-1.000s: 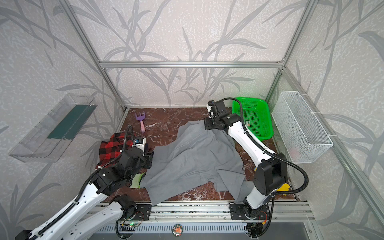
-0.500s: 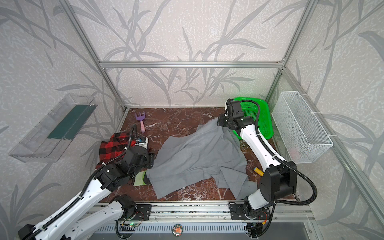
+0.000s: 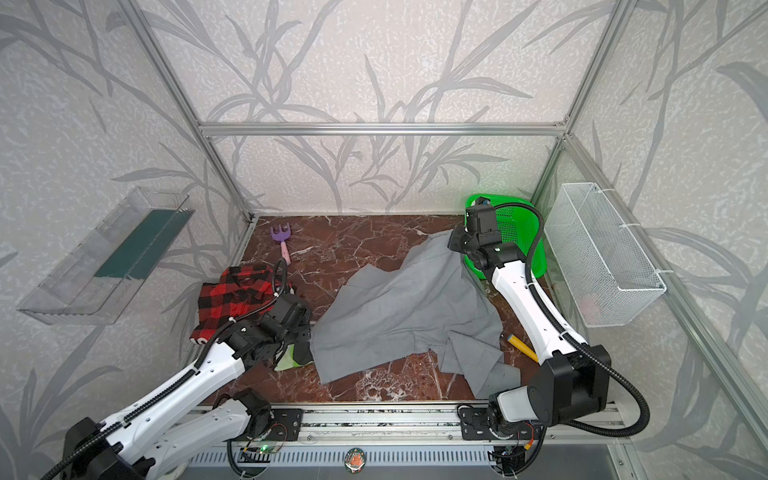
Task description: Fold and stack the long sleeve shirts
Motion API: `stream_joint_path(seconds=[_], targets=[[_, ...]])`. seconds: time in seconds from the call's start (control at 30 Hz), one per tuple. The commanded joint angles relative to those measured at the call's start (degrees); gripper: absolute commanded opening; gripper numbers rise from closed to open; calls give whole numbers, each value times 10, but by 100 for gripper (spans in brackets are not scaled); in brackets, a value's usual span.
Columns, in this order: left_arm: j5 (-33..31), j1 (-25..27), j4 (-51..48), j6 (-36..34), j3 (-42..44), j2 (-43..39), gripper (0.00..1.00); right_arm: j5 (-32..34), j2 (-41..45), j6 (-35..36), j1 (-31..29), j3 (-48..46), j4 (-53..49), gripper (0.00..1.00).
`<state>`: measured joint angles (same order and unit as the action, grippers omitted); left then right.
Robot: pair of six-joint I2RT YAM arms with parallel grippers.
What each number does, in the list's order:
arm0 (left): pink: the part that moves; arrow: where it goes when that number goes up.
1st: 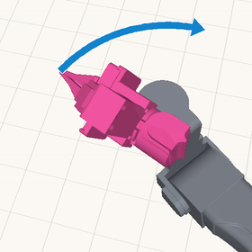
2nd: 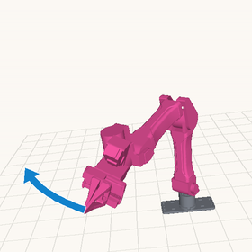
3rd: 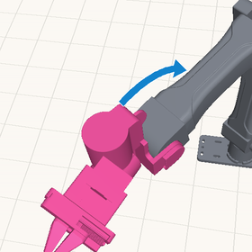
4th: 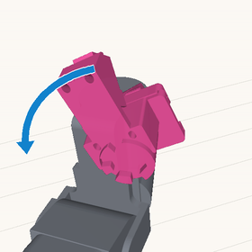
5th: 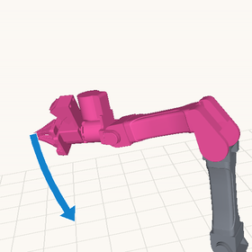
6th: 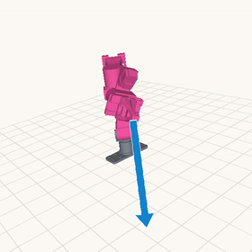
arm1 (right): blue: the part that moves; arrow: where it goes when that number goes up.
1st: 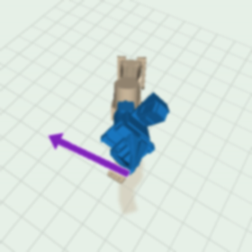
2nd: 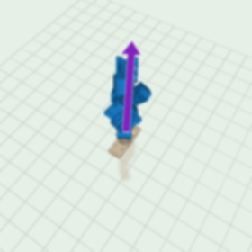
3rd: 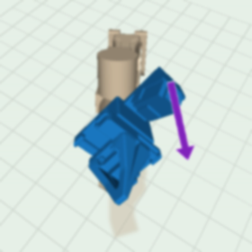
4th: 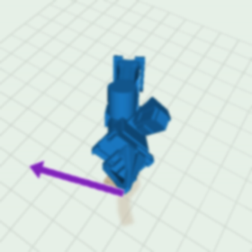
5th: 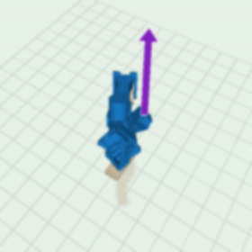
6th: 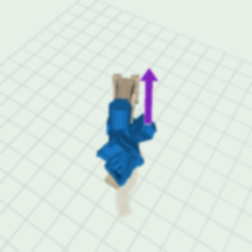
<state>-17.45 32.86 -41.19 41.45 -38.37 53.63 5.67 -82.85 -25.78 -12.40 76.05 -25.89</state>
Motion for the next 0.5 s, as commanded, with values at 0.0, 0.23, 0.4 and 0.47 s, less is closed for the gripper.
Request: stream_joint_path(seconds=[0.0, 0.23, 0.4, 0.47], targets=[[-1, -5, 6, 33, 0, 2, 49, 5, -23, -8, 9, -17, 13, 0], [24, -17, 33, 26, -29, 62, 51, -45, -60, 4, 7, 18, -51, 41], [45, -26, 61, 2, -67, 141, 53, -9, -22, 29, -37, 5, -49, 52], [58, -31, 69, -6, -93, 187, 53, -12, -16, 26, -53, 4, -62, 54]])
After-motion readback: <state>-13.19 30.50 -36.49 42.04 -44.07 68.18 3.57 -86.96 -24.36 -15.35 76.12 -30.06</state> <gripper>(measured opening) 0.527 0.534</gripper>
